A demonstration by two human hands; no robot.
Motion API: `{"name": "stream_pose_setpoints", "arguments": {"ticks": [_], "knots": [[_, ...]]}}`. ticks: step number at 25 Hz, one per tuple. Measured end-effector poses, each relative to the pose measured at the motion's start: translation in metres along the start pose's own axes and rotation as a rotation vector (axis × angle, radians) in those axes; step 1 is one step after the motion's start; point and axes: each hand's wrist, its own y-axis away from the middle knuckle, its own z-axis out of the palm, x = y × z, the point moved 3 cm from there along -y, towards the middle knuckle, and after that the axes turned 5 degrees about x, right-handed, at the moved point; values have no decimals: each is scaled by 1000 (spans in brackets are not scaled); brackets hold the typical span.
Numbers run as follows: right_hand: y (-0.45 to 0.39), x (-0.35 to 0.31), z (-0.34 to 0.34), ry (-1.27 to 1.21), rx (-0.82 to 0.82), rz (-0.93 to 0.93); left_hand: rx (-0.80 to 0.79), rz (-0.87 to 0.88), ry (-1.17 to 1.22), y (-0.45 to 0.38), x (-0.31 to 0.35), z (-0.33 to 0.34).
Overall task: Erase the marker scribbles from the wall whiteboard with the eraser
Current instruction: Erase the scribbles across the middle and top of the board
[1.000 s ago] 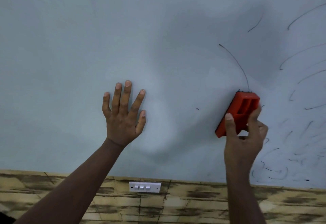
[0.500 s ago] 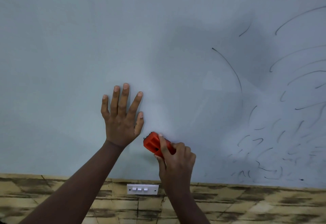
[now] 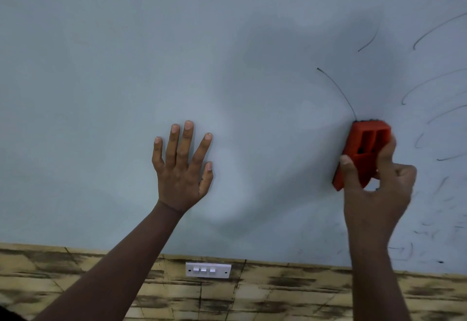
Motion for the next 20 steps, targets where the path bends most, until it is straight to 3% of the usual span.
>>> {"name": "stream_pose_setpoints", "arguments": {"ticks": [5, 10, 13, 16, 20], "knots": [[22, -17, 19, -107, 29, -62, 4, -4, -10, 2, 1, 1], [126, -38, 66, 62, -306, -497, -12, -4, -10, 0, 1, 0], [153, -26, 67, 170, -361, -615, -51, -19, 1, -1, 2, -4], [119, -17, 52, 149, -303, -555, -104, -59, 31, -7, 7, -12], [24, -11, 19, -20, -70, -307, -55, -94, 42, -30, 8, -21]]}}
